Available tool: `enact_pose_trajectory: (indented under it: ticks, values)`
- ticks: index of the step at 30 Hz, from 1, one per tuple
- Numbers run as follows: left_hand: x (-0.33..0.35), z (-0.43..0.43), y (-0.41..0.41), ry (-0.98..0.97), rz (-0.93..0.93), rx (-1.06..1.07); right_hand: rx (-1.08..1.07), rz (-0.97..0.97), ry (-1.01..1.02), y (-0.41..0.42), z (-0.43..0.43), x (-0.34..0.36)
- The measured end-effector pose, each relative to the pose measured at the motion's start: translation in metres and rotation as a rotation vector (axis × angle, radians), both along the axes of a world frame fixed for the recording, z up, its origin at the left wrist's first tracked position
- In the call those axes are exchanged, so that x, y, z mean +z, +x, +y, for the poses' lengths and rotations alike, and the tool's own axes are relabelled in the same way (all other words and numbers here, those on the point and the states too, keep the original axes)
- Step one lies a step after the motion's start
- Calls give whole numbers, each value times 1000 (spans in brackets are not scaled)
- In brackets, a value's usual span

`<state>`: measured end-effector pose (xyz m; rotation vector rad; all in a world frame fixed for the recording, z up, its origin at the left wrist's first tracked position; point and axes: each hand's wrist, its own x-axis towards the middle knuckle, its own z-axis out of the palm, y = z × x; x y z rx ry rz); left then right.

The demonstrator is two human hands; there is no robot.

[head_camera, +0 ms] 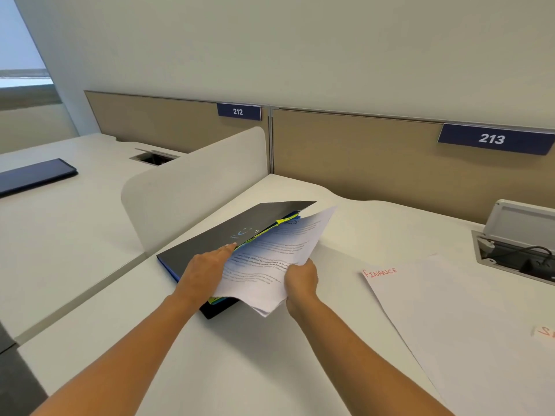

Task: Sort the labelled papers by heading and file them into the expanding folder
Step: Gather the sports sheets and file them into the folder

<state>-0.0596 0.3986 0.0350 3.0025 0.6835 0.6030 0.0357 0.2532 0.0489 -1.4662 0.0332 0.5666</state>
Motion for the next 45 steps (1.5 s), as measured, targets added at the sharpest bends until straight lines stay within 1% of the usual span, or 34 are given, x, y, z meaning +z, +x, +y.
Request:
enact_pose_trajectory:
  ticks: [2, 3, 4, 6, 8, 10, 13, 15, 16, 18, 20, 21, 22, 24, 25, 26, 27, 28, 30, 31, 33, 35, 38, 39, 41, 43, 45]
  values:
    - [2, -1, -1, 104, 45, -67, -75, 32, -11, -3, 6, -5]
    - [1, -1, -1, 143, 38, -86, -113, 35, -33, -5, 8, -6]
    - [-2, 0, -1, 142, 10, -100, -144, 36, -49, -6, 9, -7]
    - [-2, -2, -3, 99, 7, -96, -190, 46, -37, -8, 12, -8]
    - [2, -5, -1, -24, -8, -56, -183, 64, -13, -10, 18, -12]
    - [2, -5, 2, -115, -22, 21, -93, 98, 38, -15, 25, -14]
    - [8, -5, 6, -231, -65, 66, 188, 196, 206, -18, 28, -14]
    - [11, -6, 6, -253, -84, 65, 350, 195, 199, -15, 23, -10]
    - [12, -5, 6, -266, -87, 67, 371, 168, 176, -11, 21, -11]
    - [12, -1, 6, -289, -109, 65, 274, 60, 116, 0, 14, -16]
    - [13, 4, 6, -301, -134, 48, 151, -134, 12, 10, 2, -19]
    - [13, 5, 5, -297, -135, 40, 130, -288, -89, 13, -5, -21]
    - [13, 7, 5, -297, -135, 37, 131, -490, -248, 15, -13, -23]
    - [13, 9, 5, -297, -138, 30, 120, -1022, -618, 19, -25, -27]
    - [13, 9, 5, -289, -135, 28, 153, -1248, -765, 23, -27, -32]
    - [13, 9, 5, -281, -126, 27, 191, -1406, -855, 26, -27, -37]
    - [13, 8, 4, -280, -122, 21, 251, -1523, -906, 30, -24, -42]
    - [13, 6, 4, -275, -115, 17, 319, -1599, -913, 34, -22, -44]
    - [15, 2, 1, -215, -138, -9, 448, -1674, -868, 41, -17, -43]
    - [12, 2, 1, -145, -154, -53, 493, -1721, -849, 43, -15, -42]
    - [1, 8, 0, 22, -186, -115, 548, -1812, -838, 47, -13, -37]
    - [-6, 12, -1, 102, -186, -157, 589, -1847, -831, 48, -7, -33]
    - [-8, 13, -4, 126, -175, -174, 654, -1834, -830, 50, 4, -35]
    - [-8, 12, -4, 127, -178, -178, 657, -1818, -825, 50, 9, -36]
    - [-8, 13, -4, 116, -191, -184, 741, -1753, -822, 46, 19, -37]
    - [-8, 14, -4, 100, -204, -186, 798, -1716, -891, 45, 25, -37]
    - [-6, 14, -4, 95, -211, -183, 801, -1648, -958, 44, 29, -34]
